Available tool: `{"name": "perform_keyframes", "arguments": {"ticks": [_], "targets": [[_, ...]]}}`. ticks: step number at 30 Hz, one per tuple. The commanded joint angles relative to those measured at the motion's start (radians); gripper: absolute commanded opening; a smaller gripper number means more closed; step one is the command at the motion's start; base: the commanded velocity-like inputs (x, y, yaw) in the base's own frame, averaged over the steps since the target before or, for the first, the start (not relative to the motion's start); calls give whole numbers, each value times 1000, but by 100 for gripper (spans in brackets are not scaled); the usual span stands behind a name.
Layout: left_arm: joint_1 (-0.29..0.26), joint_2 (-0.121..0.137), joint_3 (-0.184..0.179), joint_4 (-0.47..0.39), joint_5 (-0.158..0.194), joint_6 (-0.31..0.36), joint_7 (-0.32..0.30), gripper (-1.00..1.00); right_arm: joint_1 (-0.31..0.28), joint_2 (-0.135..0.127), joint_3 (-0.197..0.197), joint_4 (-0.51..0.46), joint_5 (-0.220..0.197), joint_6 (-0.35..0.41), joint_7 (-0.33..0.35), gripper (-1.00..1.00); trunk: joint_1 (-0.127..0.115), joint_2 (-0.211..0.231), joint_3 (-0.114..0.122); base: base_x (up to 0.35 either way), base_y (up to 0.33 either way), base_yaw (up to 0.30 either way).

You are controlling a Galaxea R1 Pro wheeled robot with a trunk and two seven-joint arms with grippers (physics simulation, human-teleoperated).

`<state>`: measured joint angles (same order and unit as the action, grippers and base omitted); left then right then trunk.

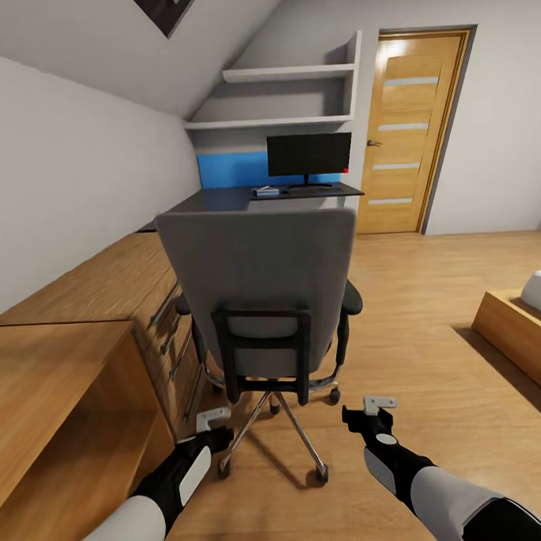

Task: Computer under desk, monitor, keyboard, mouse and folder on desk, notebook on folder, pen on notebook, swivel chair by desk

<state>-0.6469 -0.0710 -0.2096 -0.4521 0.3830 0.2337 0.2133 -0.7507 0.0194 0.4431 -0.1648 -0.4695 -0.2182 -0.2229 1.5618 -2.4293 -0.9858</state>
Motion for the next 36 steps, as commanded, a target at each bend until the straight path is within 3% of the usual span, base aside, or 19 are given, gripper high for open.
{"name": "perform_keyframes", "arguments": {"ticks": [1,10,24,28,32,36], "targets": [[0,0,-9,5,10,-8,9,100,-1,1,9,0,-8,-4,-4,100,4,-8,-4,0,0,0],[0,-7,-12,46,8,-97,9,100,2,36,14,-1,4,-25,1,100,38,-71,-32,0,0,0],[0,-10,-13,52,7,-112,9,100,8,82,16,1,73,-76,2,100,45,-74,-86,0,0,0],[0,-12,-13,52,7,-112,9,100,11,84,16,1,78,-79,2,100,45,-74,-86,0,0,0],[0,-35,-11,51,6,-135,11,100,28,106,37,2,97,-101,2,100,45,-74,-86,0,0,0],[0,-52,-12,34,6,-128,11,100,22,117,32,7,88,-106,4,100,45,-74,-86,0,0,0]]}}
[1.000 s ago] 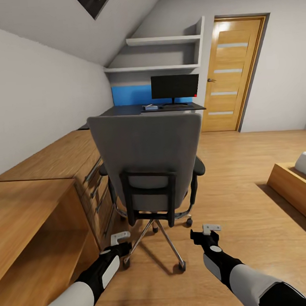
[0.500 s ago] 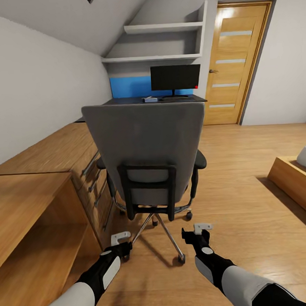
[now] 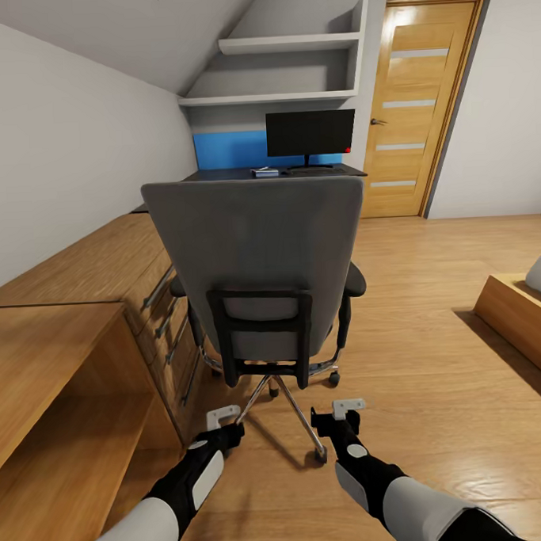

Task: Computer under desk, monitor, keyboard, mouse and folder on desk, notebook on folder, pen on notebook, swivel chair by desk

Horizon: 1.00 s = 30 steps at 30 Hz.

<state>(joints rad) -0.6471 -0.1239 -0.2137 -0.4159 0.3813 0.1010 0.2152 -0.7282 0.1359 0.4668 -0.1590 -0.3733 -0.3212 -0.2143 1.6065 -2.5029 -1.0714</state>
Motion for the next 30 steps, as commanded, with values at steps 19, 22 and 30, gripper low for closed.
{"name": "perform_keyframes", "arguments": {"ticks": [19,22,30], "targets": [[0,-2,-9,-24,8,8,8,100,8,-1,7,7,-12,-41,-2,100,0,0,-1,0,0,0],[0,-2,-9,-24,8,8,7,100,9,0,8,7,-13,-97,-2,100,0,0,-1,0,0,0],[0,-2,-9,-24,8,9,6,100,9,1,9,7,-13,-99,-3,100,0,0,-1,0,0,0]]}}
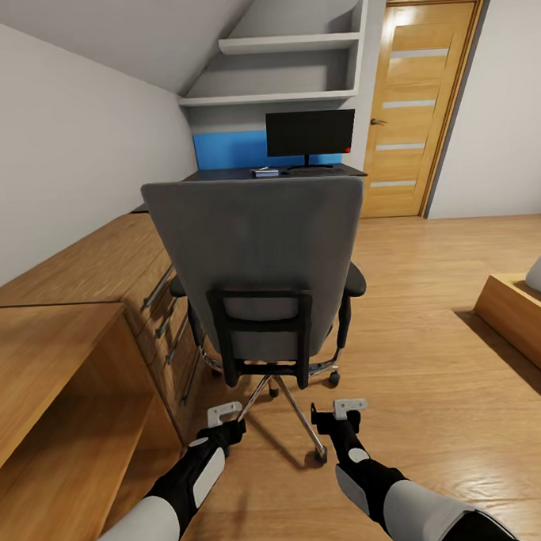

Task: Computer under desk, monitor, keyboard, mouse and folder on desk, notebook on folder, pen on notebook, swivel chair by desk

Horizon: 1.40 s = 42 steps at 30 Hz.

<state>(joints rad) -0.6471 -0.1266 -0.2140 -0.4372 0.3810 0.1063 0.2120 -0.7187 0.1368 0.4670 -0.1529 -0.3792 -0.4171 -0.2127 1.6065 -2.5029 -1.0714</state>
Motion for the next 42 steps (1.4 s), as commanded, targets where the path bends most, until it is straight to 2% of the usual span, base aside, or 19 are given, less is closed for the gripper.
{"name": "perform_keyframes", "arguments": {"ticks": [1,29,31,38,42], "targets": [[0,1,-8,-2,9,4,9,100,-1,0,9,1,-7,-3,-5,100,0,0,-1,0,0,0],[0,1,-8,-3,7,3,9,100,4,0,9,3,0,-4,0,100,0,0,15,0,0,0],[0,1,-8,-2,7,3,9,100,9,0,10,3,11,-4,5,100,0,0,15,0,0,0],[0,1,-8,-3,7,3,9,100,25,1,13,3,111,-4,24,100,0,0,15,0,0,0],[0,1,-8,-3,7,3,9,100,29,1,13,3,137,-5,26,100,0,0,15,0,0,0]]}}
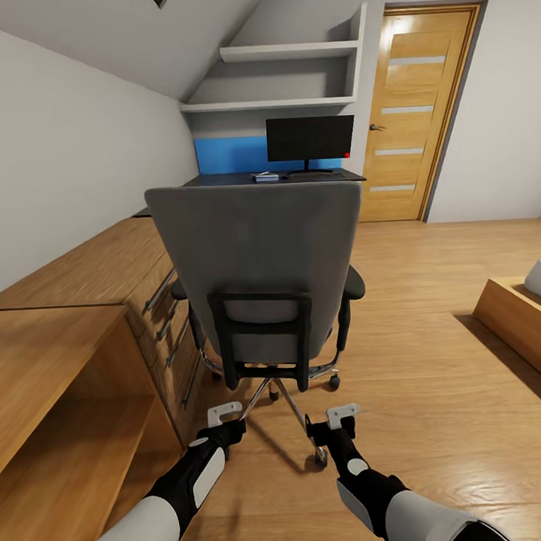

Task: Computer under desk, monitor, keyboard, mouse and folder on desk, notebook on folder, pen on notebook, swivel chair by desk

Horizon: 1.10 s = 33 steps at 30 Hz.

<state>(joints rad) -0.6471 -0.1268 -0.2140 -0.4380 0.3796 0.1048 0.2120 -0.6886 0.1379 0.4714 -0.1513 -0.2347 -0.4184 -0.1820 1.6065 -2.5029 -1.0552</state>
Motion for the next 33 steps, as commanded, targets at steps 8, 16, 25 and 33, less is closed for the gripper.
{"name": "perform_keyframes", "arguments": {"ticks": [8,16,25,33], "targets": [[0,1,-8,-2,7,3,10,100,2,2,12,-3,6,-20,-5,100,0,0,-1,0,0,0],[0,1,-8,1,6,-42,11,100,2,34,15,-8,18,-47,-5,100,0,0,-1,0,0,0],[0,1,-8,1,6,-64,11,100,2,37,15,-19,36,-77,-10,100,0,0,-1,0,0,0],[0,1,-10,1,6,-147,9,100,2,37,15,-31,40,-104,-16,100,0,0,-1,0,0,0]]}}
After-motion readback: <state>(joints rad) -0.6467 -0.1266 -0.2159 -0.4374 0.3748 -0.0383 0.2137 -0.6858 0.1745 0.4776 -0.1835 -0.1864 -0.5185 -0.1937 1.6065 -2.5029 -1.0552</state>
